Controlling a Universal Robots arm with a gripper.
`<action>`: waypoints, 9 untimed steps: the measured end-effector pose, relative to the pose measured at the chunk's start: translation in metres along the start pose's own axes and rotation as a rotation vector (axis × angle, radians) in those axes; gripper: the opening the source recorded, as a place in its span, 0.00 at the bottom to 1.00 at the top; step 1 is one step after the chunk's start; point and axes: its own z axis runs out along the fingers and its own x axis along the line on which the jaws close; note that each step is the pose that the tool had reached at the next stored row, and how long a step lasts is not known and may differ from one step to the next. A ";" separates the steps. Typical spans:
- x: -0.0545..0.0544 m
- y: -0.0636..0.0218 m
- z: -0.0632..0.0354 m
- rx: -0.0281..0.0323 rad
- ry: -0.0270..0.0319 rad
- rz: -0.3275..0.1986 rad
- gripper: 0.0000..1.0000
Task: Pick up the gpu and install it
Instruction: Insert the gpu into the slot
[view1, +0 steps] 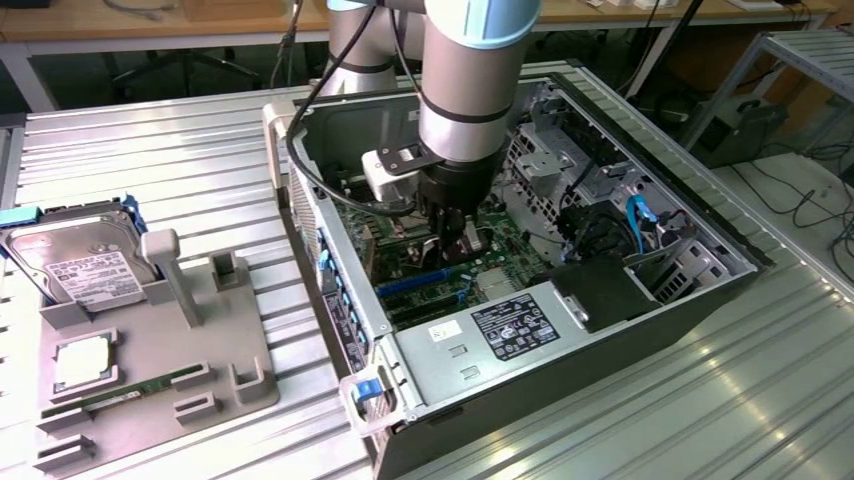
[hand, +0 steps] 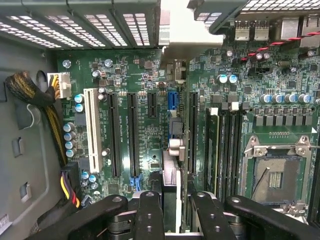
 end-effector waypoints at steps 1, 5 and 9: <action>0.000 0.0000 0.0001 0.0000 0.0000 0.000 0.27; 0.000 0.0004 0.0001 0.0001 -0.0001 0.000 0.27; 0.000 0.0012 0.0009 0.0001 -0.0003 0.000 0.27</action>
